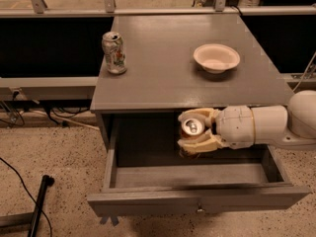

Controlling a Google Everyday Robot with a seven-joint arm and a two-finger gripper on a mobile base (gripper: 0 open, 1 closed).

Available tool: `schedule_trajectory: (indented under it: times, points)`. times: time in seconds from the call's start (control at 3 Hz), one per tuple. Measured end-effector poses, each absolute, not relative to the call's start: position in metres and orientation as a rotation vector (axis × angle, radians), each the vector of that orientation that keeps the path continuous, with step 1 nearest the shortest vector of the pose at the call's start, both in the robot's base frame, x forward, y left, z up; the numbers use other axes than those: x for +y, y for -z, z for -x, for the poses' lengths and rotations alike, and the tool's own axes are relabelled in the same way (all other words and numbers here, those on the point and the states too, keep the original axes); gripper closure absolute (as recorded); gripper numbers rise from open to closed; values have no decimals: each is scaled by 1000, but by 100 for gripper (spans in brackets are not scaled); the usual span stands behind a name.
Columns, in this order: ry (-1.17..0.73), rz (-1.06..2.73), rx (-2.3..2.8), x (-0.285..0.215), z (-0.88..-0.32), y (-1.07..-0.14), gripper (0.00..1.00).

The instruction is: Place orange can into top drawer

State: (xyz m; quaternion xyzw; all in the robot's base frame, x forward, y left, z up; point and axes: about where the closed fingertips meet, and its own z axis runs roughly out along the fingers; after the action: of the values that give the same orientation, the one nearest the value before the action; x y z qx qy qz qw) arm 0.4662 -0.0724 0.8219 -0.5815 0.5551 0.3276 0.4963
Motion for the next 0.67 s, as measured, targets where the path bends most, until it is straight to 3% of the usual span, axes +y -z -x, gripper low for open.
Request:
schedule_trajectory:
  times: [0.67]
  points:
    - [-779,1428,1306,-71,-467,-817,100]
